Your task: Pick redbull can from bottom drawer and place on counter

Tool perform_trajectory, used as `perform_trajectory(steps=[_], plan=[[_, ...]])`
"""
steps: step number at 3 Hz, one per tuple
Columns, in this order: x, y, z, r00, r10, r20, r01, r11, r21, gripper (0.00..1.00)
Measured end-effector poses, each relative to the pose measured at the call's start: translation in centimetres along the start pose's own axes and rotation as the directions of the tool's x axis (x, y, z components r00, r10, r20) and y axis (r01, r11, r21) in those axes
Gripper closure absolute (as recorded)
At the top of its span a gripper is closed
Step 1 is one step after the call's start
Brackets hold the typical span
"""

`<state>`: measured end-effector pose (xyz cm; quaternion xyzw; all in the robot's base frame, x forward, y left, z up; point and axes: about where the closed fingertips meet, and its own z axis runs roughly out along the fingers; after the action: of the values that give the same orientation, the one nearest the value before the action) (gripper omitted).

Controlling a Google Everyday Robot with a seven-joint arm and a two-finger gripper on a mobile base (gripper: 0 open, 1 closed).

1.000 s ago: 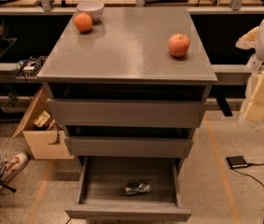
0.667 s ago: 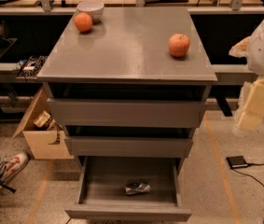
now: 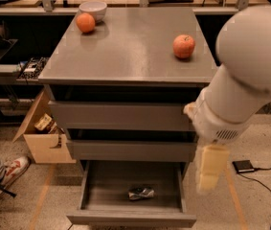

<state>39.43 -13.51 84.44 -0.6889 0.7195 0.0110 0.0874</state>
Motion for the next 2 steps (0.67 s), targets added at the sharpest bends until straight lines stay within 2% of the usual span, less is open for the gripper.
perform_trajectory(steps=[1,2], plan=[[-2.9,4.0,8.4,0.997,-0.067,0.039,0.073,0.9831,-0.168,0.0],[-5.2,7.9,15.6,0.993,-0.089,0.08,0.11,0.9424,-0.316,0.0]])
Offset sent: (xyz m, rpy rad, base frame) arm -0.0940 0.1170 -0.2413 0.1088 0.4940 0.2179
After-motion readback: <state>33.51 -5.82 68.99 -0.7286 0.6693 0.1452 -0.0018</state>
